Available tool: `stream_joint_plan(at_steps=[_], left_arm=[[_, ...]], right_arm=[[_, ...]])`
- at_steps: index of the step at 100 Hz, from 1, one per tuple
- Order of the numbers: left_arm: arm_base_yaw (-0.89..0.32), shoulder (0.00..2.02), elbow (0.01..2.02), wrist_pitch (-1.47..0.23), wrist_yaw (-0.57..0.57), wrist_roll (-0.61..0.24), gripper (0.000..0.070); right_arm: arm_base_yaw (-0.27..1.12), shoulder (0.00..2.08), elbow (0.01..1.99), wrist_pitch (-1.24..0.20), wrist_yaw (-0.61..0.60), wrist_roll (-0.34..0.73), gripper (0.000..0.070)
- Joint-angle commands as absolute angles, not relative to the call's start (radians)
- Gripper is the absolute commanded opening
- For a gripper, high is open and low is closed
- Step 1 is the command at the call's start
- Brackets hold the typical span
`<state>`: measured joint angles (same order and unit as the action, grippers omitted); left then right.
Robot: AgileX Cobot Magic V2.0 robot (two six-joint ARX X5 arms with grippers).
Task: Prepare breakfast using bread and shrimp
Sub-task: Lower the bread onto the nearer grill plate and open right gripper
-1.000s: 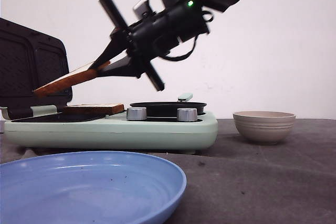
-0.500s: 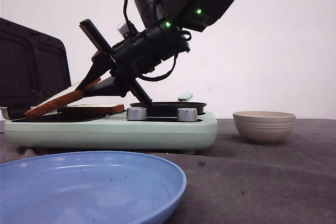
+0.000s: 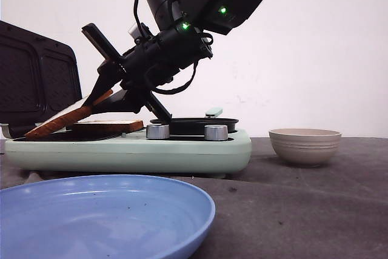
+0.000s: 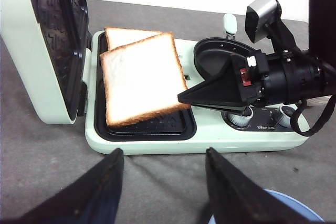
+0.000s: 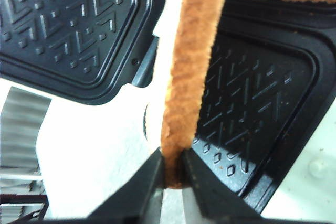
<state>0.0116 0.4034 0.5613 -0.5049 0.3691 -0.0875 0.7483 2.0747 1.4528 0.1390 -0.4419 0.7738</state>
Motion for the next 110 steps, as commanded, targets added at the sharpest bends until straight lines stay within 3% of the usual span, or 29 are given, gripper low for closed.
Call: stream_joint_plan(at_steps=[1, 14, 21, 110], left_arm=[[0.01, 0.403, 0.566, -0.494, 0.366, -0.071, 0.0232], [0.01, 0.403, 0.566, -0.494, 0.366, -0.071, 0.0232], [0.01, 0.403, 0.566, -0.494, 0.366, -0.071, 0.0232], [-0.001, 0.403, 0.566, -0.493, 0.366, -0.068, 0.0232]], right_arm=[[0.765, 2.098, 1.48, 0.144, -0.435, 0.77, 0.0055], [0.765, 2.098, 1.48, 0.12, -0.416, 0.769, 0.0265], [0.765, 2.098, 1.48, 0.107, -0.411, 0.761, 0.0312], [0.781, 2.098, 1.481, 0.055, -0.528, 0.751, 0.0341]])
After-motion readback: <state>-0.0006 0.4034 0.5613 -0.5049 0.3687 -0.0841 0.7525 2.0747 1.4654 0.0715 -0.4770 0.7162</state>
